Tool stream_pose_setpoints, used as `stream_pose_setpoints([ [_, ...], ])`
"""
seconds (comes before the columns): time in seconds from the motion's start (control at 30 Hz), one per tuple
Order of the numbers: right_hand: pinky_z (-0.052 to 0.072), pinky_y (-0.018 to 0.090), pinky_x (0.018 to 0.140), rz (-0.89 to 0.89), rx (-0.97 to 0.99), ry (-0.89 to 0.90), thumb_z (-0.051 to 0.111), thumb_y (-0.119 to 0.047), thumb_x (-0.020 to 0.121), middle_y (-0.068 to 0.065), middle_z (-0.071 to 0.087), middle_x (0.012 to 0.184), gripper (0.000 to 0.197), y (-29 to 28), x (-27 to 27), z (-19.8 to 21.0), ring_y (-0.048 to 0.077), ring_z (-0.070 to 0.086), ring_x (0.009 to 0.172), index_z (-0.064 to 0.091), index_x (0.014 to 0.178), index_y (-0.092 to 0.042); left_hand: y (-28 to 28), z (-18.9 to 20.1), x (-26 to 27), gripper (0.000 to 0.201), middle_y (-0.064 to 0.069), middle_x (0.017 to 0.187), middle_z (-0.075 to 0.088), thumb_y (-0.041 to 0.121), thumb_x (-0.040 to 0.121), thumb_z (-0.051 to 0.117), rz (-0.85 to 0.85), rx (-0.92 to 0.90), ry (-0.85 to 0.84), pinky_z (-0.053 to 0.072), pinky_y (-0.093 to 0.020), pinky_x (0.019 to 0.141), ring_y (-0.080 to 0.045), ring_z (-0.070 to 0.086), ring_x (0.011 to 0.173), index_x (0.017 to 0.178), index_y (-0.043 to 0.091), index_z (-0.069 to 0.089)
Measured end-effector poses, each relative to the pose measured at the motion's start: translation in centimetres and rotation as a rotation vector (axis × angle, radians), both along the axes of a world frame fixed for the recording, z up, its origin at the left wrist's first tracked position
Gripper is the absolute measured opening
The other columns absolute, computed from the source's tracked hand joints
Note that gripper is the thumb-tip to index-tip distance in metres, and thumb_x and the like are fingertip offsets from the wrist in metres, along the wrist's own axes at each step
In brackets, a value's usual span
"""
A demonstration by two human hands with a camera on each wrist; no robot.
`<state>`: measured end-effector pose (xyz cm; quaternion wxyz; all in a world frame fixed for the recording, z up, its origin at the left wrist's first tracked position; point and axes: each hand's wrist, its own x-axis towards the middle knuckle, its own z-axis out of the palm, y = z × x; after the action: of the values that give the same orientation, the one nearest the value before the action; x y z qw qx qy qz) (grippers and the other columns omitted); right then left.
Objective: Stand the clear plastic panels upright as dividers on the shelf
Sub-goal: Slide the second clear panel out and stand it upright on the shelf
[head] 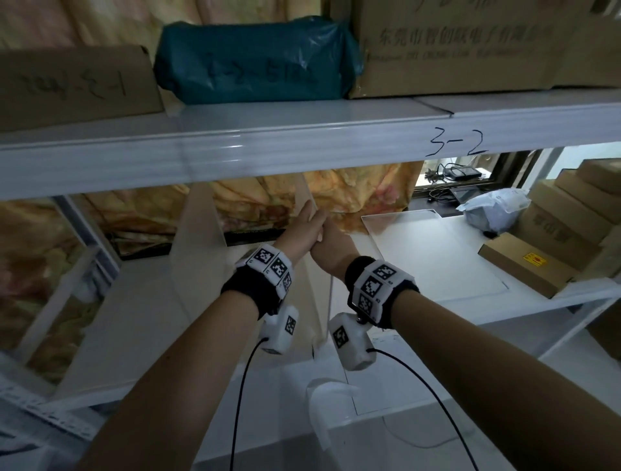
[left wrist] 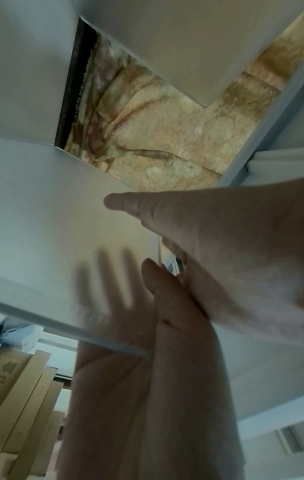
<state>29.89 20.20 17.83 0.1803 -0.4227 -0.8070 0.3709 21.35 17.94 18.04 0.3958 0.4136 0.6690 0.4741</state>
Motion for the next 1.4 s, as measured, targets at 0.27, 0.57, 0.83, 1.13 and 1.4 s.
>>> stream_pose_setpoints([
  [0.27, 0.046, 0.037, 0.07, 0.025, 0.16, -0.217, 0.036, -0.008, 0.092, 0.026, 0.054, 0.131, 0.07, 0.9, -0.8, -0.3, 0.038, 0.062, 0.103, 0.002, 0.152, -0.02, -2.6, -0.3, 0.2, 0.048, -0.001, 0.15, 0.04, 0.042, 0.102, 0.026, -0.009, 0.05, 0.14, 0.032, -0.033, 0.111, -0.02, 0.037, 0.138, 0.144, 0.022, 0.039],
  [0.57, 0.042, 0.029, 0.055, 0.023, 0.123, -0.213, 0.038, -0.013, 0.093, 0.022, 0.061, 0.119, 0.071, 0.7, -1.2, -0.5, 0.03, 0.058, 0.081, -0.001, 0.152, -0.022, -5.4, -0.9, -1.0, 0.052, 0.003, 0.151, 0.038, 0.046, 0.101, 0.026, 0.001, -0.018, 0.184, 0.034, -0.039, 0.112, -0.018, 0.039, 0.135, 0.147, 0.022, 0.035],
  [0.83, 0.042, 0.046, 0.102, 0.067, -0.022, 0.143, 0.036, -0.048, 0.097, 0.008, 0.059, 0.124, 0.055, 0.0, 1.8, -1.0, 0.029, 0.054, 0.114, 0.037, 0.141, -0.015, -6.3, -1.1, -1.4, 0.048, 0.005, 0.151, 0.039, 0.043, 0.101, 0.031, -0.116, -0.084, 0.284, 0.028, -0.024, 0.105, -0.016, 0.036, 0.138, 0.144, 0.024, 0.039],
  [1.13, 0.05, 0.045, 0.1, 0.031, -0.415, 0.407, 0.037, -0.061, 0.089, 0.003, 0.066, 0.12, 0.047, -1.7, 5.0, -3.6, 0.023, 0.062, 0.112, 0.059, 0.123, -0.037, -4.9, -1.0, 1.6, 0.028, 0.007, 0.122, 0.052, 0.048, 0.097, 0.04, -0.052, -0.05, -0.03, 0.041, -0.037, 0.104, -0.011, 0.051, 0.107, 0.115, 0.03, 0.052],
  [1.4, 0.054, 0.046, 0.093, 0.095, -0.395, 0.348, 0.033, -0.051, 0.097, -0.002, 0.059, 0.13, 0.045, -1.3, 5.9, -3.1, 0.022, 0.057, 0.118, 0.054, 0.13, -0.029, -2.3, -0.7, 2.6, 0.004, -0.004, 0.093, 0.051, 0.019, 0.091, 0.047, 0.025, -0.048, -0.14, 0.05, -0.034, 0.069, -0.02, 0.054, 0.089, 0.092, 0.018, 0.05],
])
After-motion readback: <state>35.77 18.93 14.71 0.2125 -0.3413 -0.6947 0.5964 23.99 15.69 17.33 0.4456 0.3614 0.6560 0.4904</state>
